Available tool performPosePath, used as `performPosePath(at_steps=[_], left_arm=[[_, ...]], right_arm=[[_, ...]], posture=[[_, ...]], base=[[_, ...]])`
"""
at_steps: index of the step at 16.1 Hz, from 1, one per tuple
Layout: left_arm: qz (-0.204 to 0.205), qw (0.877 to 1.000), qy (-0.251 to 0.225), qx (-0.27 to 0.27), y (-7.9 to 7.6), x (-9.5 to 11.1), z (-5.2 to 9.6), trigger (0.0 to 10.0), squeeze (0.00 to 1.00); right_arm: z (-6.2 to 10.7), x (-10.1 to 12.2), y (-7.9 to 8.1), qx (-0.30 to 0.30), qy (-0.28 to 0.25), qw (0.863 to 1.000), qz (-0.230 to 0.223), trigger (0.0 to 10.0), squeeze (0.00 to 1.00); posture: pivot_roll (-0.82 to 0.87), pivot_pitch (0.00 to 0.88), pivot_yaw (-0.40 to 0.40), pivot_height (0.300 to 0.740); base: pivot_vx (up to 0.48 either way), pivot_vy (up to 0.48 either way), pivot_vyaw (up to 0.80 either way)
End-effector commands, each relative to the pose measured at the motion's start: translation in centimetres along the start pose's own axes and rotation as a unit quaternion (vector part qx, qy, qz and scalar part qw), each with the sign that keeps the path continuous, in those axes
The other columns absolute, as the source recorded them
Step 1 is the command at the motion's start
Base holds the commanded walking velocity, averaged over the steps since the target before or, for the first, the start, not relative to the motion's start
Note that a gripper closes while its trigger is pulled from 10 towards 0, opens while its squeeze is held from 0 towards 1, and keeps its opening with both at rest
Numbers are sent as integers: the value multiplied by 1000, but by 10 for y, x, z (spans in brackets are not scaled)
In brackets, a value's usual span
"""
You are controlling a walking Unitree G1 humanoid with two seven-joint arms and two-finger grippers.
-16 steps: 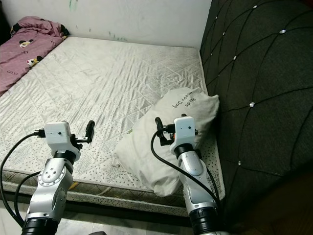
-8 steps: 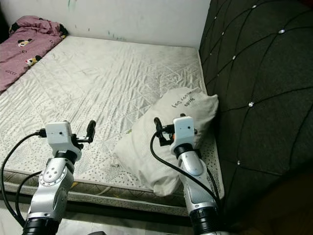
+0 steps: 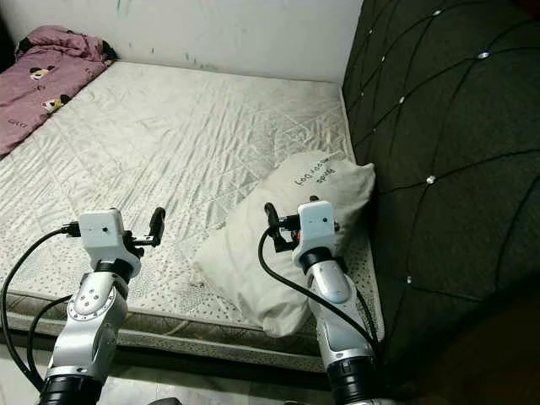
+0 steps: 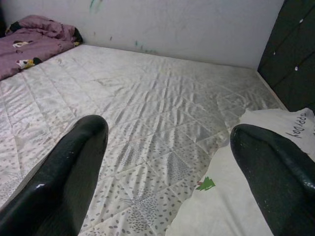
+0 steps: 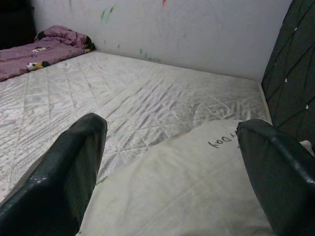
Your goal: Clean up the room
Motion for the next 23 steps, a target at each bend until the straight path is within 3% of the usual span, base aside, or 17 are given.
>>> performPosePath(at_steps=[1,8,18,23], left_arm=[[1,1000,-2,3,-1,3,-2,10000,0],[1,1000,-3,3,-1,3,-3,10000,0],[21,1000,-6,-4,-2,3,-3,10000,0],[26,999,-14,-17,-3,5,-4,10000,0]], right_arm=[[-1,2,1,6,0,1000,0,10000,0],[-2,2,2,10,0,1000,-1,10000,0],[-2,2,4,19,0,1000,13,10000,0],[-3,2,5,19,1,1000,11,10000,0]], posture=[[30,0,-37,715],[30,0,-37,635],[29,0,-41,635],[27,0,-37,635]], base=[[0,0,0],[0,0,0],[0,0,0],[409,0,0]])
Point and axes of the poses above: a point about 5 cm out from each wrist's last joint towards the gripper, its own z axis pointing back from the gripper into the wrist, its own x axis along the axis of the wrist's last joint, y = z × x, the point moved 1 cm from there along -z, pointing out of the wrist towards the gripper, and after that the axes turned 4 degrees about -z, right-handed, at the moved point
